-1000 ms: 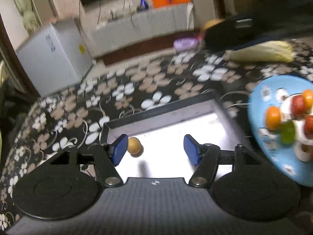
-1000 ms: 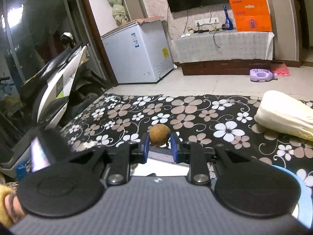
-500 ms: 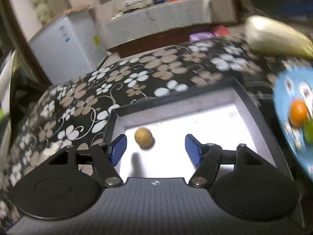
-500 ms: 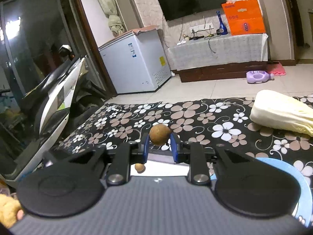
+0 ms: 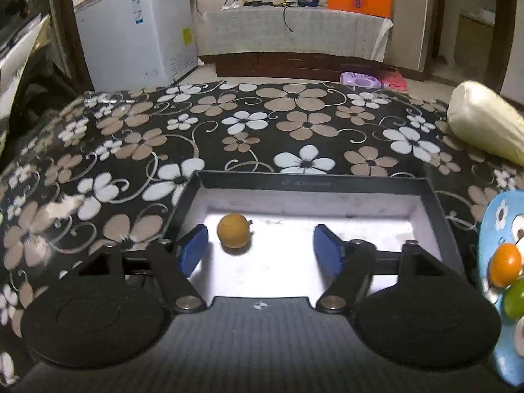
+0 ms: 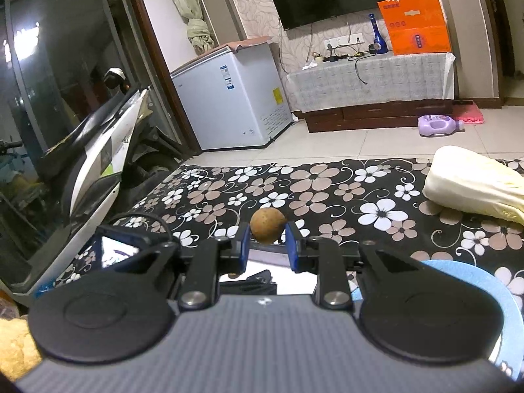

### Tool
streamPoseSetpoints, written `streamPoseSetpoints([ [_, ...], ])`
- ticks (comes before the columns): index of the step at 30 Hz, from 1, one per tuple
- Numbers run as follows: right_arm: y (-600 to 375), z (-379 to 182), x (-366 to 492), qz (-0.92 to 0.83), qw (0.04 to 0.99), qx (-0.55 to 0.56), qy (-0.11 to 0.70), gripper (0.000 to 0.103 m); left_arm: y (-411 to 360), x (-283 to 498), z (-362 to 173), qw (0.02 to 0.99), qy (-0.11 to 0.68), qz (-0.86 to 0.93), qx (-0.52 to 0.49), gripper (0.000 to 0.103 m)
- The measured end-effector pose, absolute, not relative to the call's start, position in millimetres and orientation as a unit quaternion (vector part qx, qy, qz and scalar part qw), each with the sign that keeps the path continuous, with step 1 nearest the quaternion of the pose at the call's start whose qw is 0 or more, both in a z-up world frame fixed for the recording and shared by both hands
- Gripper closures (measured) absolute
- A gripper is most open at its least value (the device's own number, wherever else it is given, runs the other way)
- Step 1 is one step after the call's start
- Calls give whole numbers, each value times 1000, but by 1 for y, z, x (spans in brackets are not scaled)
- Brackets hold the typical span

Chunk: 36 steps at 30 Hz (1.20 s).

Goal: Organize fruits
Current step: 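Grasp the last brown longan with the left gripper while the right gripper holds its longan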

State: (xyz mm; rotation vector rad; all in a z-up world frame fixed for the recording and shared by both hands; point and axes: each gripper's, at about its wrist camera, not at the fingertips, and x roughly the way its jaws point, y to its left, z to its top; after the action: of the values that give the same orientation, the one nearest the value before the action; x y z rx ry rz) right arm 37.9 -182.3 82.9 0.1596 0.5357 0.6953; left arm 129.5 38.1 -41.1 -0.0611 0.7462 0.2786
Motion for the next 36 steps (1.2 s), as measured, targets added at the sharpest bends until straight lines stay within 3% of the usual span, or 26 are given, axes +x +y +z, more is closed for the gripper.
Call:
streamPoseSetpoints([
  [2, -182, 82, 38, 336, 902, 74, 260, 77, 37, 130, -39, 923, 363, 122, -38, 57],
  [5, -183, 82, 39, 333, 904, 73, 260, 77, 29, 129, -39, 926, 358, 112, -40, 82],
  [9, -185, 80, 40, 328, 905, 70, 262, 77, 15, 127, -37, 925, 361, 120, -27, 96],
  [18, -189, 80, 41, 320, 907, 68, 264, 77, -15, 103, -33, 933, 345, 96, 26, 96],
  [21, -190, 80, 41, 319, 907, 69, 264, 77, -22, 101, -34, 935, 331, 111, 62, 91],
  [22, -190, 79, 42, 319, 907, 70, 265, 77, -22, 103, -35, 934, 325, 124, 78, 75],
  [23, -191, 79, 42, 317, 908, 72, 265, 77, -21, 105, -36, 933, 322, 135, 84, 51],
  [25, -192, 79, 42, 319, 907, 73, 264, 77, -14, 111, -37, 933, 318, 145, 81, 42],
  [33, -192, 79, 42, 319, 907, 71, 264, 77, 17, 140, -40, 931, 347, 117, 15, 44],
  [36, -192, 79, 42, 320, 907, 71, 264, 77, 31, 146, -41, 930, 353, 100, -25, 52],
])
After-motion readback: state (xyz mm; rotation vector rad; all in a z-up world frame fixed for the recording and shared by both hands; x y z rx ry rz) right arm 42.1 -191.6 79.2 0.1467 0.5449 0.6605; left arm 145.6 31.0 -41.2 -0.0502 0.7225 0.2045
